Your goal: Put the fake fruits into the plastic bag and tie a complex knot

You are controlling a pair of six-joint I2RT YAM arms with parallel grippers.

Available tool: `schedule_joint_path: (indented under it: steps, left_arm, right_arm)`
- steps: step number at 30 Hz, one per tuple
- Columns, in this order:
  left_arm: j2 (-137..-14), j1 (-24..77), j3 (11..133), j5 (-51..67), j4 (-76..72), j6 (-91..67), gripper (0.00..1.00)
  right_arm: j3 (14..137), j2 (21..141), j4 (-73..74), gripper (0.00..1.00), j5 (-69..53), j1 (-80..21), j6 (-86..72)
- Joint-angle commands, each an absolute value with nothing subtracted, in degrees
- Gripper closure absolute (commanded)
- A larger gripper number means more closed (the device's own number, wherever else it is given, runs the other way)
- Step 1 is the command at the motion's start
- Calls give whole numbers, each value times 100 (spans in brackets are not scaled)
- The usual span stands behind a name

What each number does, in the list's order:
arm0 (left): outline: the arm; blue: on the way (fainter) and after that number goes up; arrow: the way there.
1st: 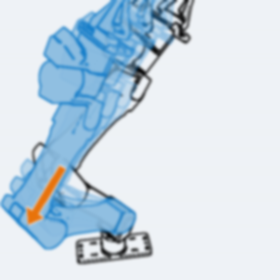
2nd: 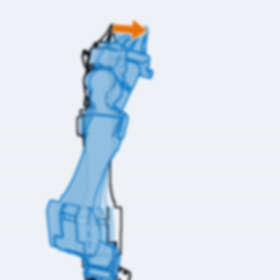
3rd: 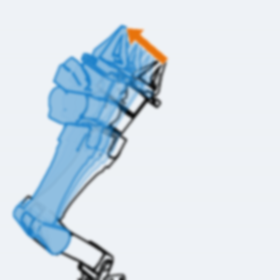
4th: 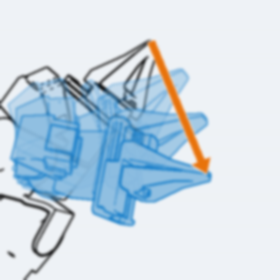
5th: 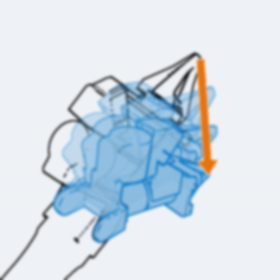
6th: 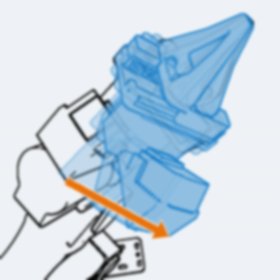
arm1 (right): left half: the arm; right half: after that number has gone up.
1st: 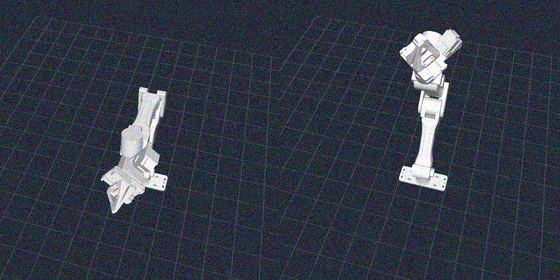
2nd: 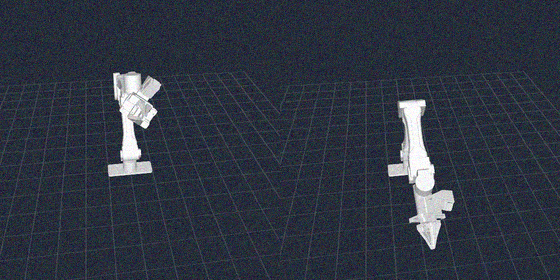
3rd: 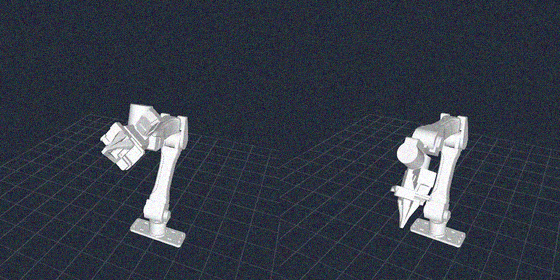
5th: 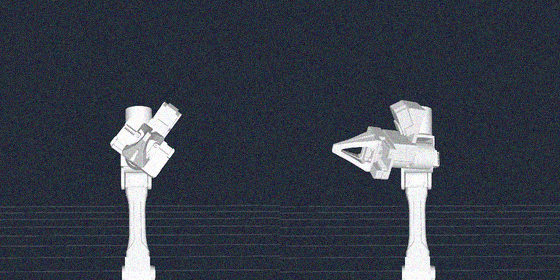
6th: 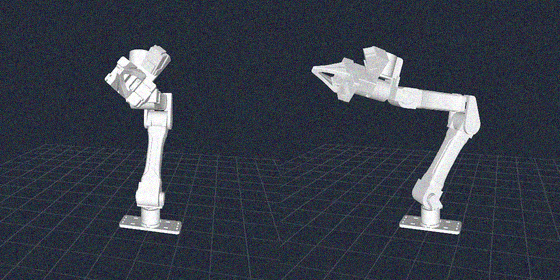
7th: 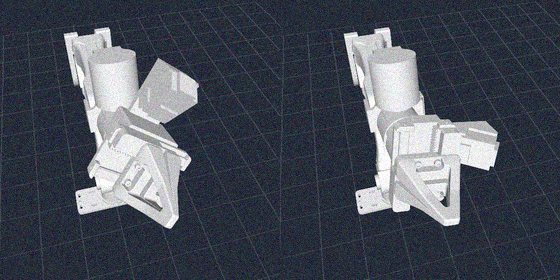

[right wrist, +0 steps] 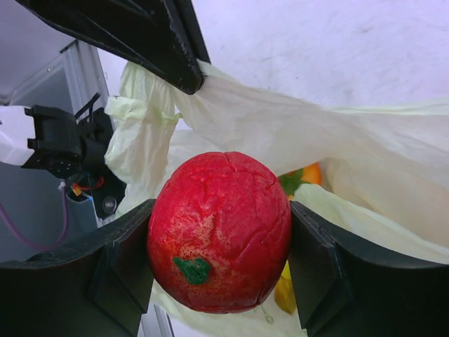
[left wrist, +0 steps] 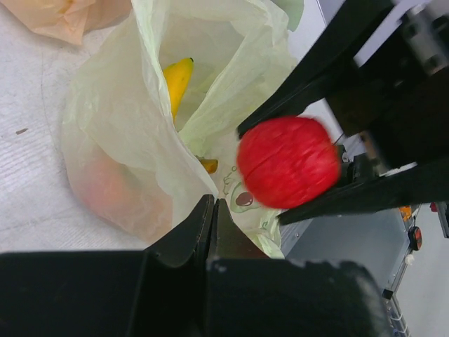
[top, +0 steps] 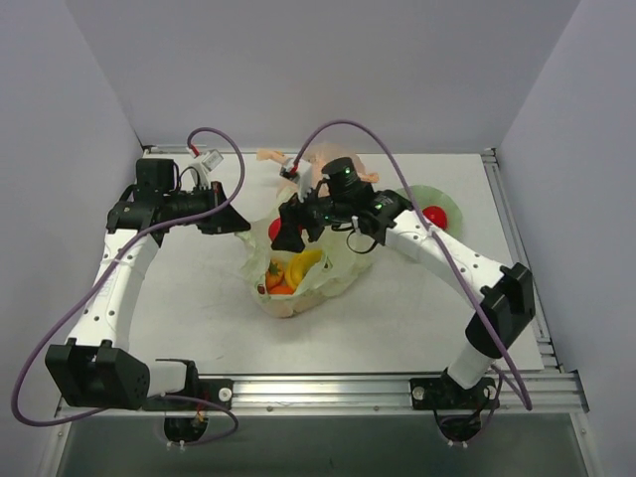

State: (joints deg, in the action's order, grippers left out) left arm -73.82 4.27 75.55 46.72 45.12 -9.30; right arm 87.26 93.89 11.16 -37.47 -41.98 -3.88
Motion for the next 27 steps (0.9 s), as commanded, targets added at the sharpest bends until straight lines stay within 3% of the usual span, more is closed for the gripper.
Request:
schedule_joint_path:
  steps: [1, 9, 11, 12, 15, 22, 27]
  left_arm:
    - [-7207, 378, 7524, 4913, 4061, -1238, 100]
    - [-7075, 343, 7383, 4957, 3911, -1433, 100]
    - [-7049, 334, 7357, 4957, 3902, -1441, 100]
    - [-7040, 334, 7348, 4957, 3894, -1441, 100]
    - [-7031, 334, 7330, 4948, 3876, -1424, 100]
    - [-7014, 334, 7339, 4922, 3867, -1345, 100]
    - [-6987, 325, 7277, 4878, 3867, -1310, 100]
  right_arm:
    - [8623, 9667, 581, 60, -3507, -4490, -291]
    - [8165, 10151, 334, 50, -2251, -4825, 263]
    - [8113, 10160, 369, 37, -1778, -4825, 473]
    - [8095, 10134, 413, 22, -1645, -4808, 536]
    - [8060, 9907, 553, 6, -1442, -4781, 703]
    - [8551, 8852, 1449, 1, -2187, -4448, 660]
    - [8350, 7999, 2100, 0, -2584, -3228, 465]
